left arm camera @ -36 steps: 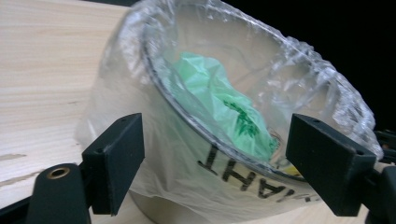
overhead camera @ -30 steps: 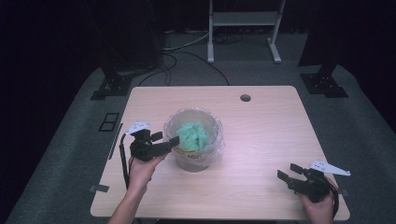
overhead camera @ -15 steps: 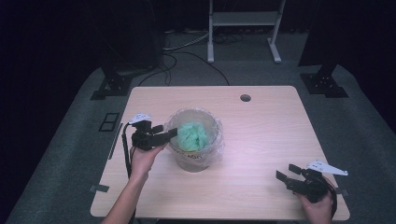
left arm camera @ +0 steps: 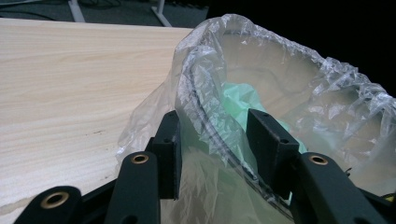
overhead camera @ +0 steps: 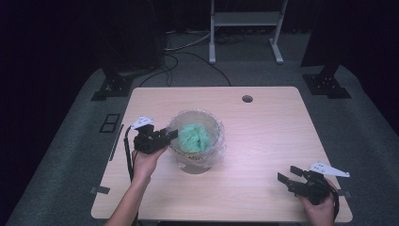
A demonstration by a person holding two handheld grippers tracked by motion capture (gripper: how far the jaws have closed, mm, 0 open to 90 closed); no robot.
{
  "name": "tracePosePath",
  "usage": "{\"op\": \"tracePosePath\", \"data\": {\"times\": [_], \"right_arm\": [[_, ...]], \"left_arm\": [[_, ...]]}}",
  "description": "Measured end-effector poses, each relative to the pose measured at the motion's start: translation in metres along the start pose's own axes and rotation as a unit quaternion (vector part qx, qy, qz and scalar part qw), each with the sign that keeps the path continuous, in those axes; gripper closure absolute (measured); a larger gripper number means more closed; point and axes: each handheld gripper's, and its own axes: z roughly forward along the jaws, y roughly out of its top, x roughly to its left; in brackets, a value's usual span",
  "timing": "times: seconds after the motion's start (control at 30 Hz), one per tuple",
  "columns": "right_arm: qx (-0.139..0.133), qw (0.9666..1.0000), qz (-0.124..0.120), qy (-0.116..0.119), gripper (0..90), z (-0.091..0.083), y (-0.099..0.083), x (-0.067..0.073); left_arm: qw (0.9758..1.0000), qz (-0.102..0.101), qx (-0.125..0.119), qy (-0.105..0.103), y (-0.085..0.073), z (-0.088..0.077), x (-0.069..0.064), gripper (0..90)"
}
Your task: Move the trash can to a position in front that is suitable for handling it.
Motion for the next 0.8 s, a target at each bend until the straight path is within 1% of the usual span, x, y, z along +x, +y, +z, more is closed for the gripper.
{"op": "tracePosePath", "data": {"times": [0.1, 0.2, 0.3, 0.37, 0.4, 0.43, 0.5, 0.57, 0.67, 0.7, 0.73, 0.8], "right_arm": [[0.000, 1.0000, 0.000, 0.000, 27.6, 0.000, 0.000, 0.000], [0.002, 1.0000, 0.001, 0.000, 27.6, 0.001, -0.001, 0.000], [0.005, 1.0000, 0.001, 0.000, 27.6, 0.002, -0.001, 0.000], [0.006, 1.0000, 0.000, 0.001, 27.6, 0.004, -0.001, 0.001], [0.008, 1.0000, -0.001, 0.002, 27.6, 0.004, -0.001, 0.002], [0.008, 1.0000, -0.004, 0.002, 27.6, 0.005, -0.001, 0.003], [0.013, 0.9999, 0.000, 0.009, 32.7, 0.006, -0.001, 0.004], [0.016, 0.9998, -0.001, 0.012, 32.5, 0.008, -0.001, 0.005], [0.020, 0.9996, 0.001, 0.018, 32.5, 0.011, 0.001, 0.007], [0.019, 0.9996, 0.003, 0.021, 32.5, 0.011, 0.002, 0.007], [0.019, 0.9995, 0.004, 0.026, 32.5, 0.012, 0.003, 0.008], [0.022, 0.9991, 0.003, 0.035, 32.5, 0.014, 0.008, 0.011]], "left_arm": [[0.9999, 0.001, -0.012, 0.003, -0.006, -0.006, -0.004, 57.1], [0.9995, -0.007, -0.031, 0.002, -0.014, -0.012, -0.007, 57.1], [0.9982, -0.025, -0.055, -0.001, -0.021, -0.015, -0.008, 55.8], [0.9969, -0.032, -0.072, -0.002, -0.023, -0.016, -0.009, 55.6], [0.9964, -0.032, -0.078, 0.001, -0.024, -0.016, -0.009, 55.8], [0.9960, -0.029, -0.085, 0.006, -0.025, -0.016, -0.010, 57.0], [0.9949, -0.027, -0.096, 0.014, -0.026, -0.016, -0.010, 60.1], [0.9931, -0.036, -0.111, 0.016, -0.028, -0.016, -0.008, 63.0], [0.9930, -0.026, -0.113, 0.023, -0.025, -0.018, -0.006, 67.1], [0.9922, -0.026, -0.119, 0.024, -0.025, -0.019, -0.006, 69.5], [0.9919, -0.025, -0.123, 0.021, -0.024, -0.021, -0.005, 73.0], [0.9917, -0.024, -0.125, 0.018, -0.025, -0.022, -0.003, 75.3]]}}
